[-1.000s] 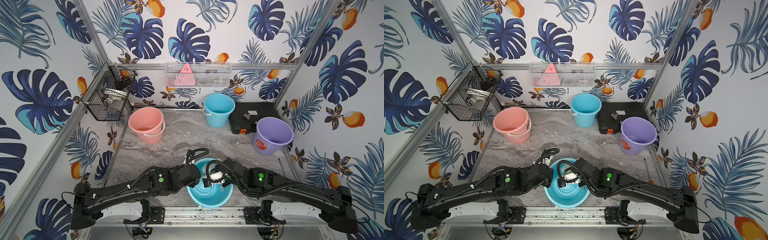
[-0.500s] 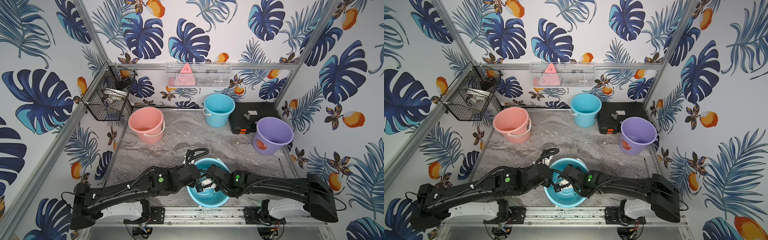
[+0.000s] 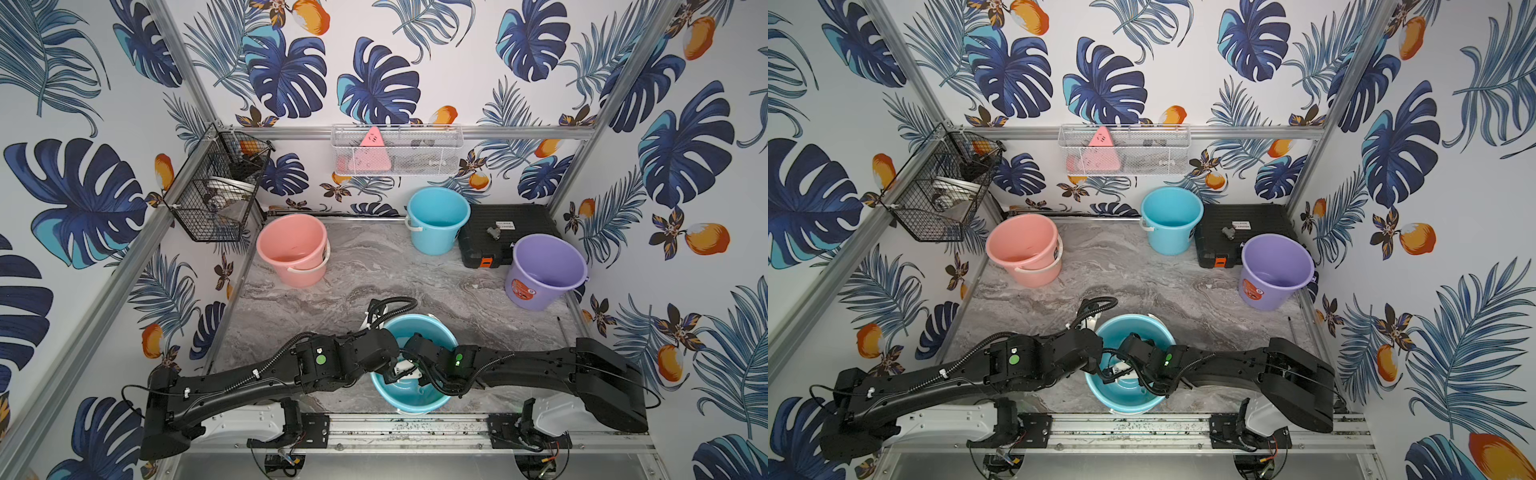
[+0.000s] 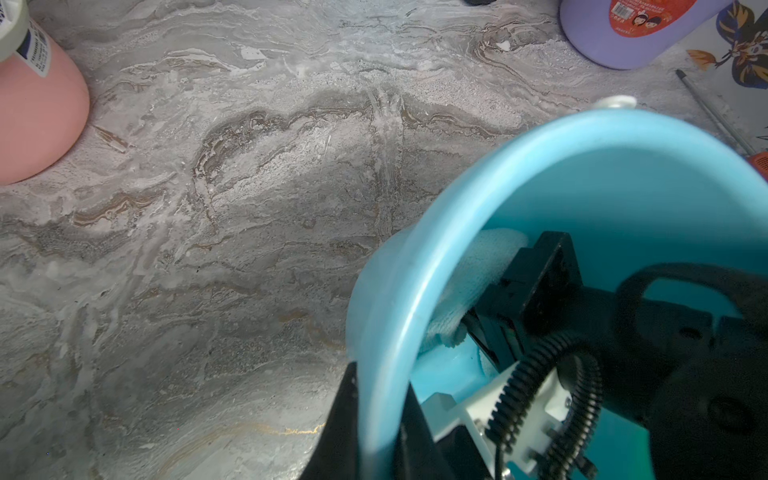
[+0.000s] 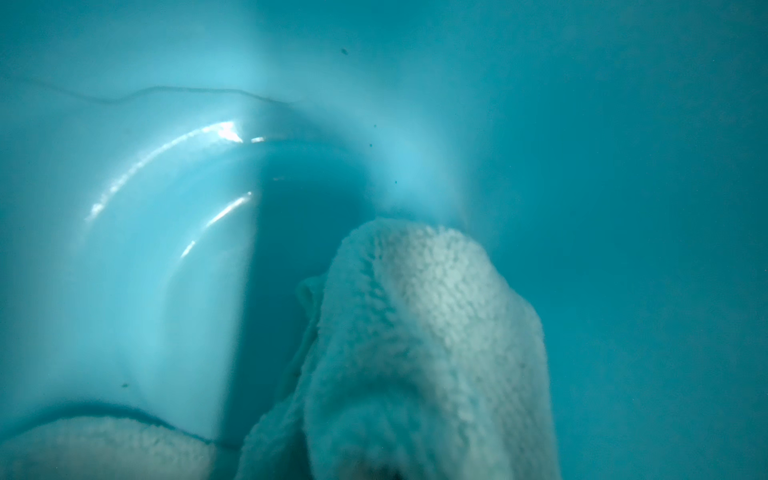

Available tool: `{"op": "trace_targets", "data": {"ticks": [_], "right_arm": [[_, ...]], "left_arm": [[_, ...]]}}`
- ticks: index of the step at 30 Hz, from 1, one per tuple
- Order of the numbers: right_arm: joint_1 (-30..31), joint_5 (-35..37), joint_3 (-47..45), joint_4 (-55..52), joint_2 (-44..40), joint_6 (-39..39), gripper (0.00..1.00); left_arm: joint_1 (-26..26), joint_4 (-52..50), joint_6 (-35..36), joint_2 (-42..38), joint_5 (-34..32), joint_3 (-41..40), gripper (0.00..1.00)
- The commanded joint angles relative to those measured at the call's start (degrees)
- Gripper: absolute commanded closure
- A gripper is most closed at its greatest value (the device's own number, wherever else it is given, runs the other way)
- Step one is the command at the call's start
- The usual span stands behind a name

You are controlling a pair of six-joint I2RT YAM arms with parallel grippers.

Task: Wipe the inside of the bucket with a cloth
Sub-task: Wipe the dirt from the inside of the bucket.

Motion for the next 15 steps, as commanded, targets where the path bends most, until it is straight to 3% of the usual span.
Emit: {"op": "trace_targets", "data": {"ticks": [1, 15], "right_arm": [[-0.1, -2.95, 1.04, -6.56, -2.85, 2.37, 1.0], [0.02, -6.74, 16.11, -39.92, -17.2, 4.46, 1.0]], "left_arm": [[-0.24, -0.13, 1.81, -0.1, 1.45, -0.37, 1.0], [-0.24, 0.51, 1.21, -0.88, 1.26, -1.34, 1.0]]}}
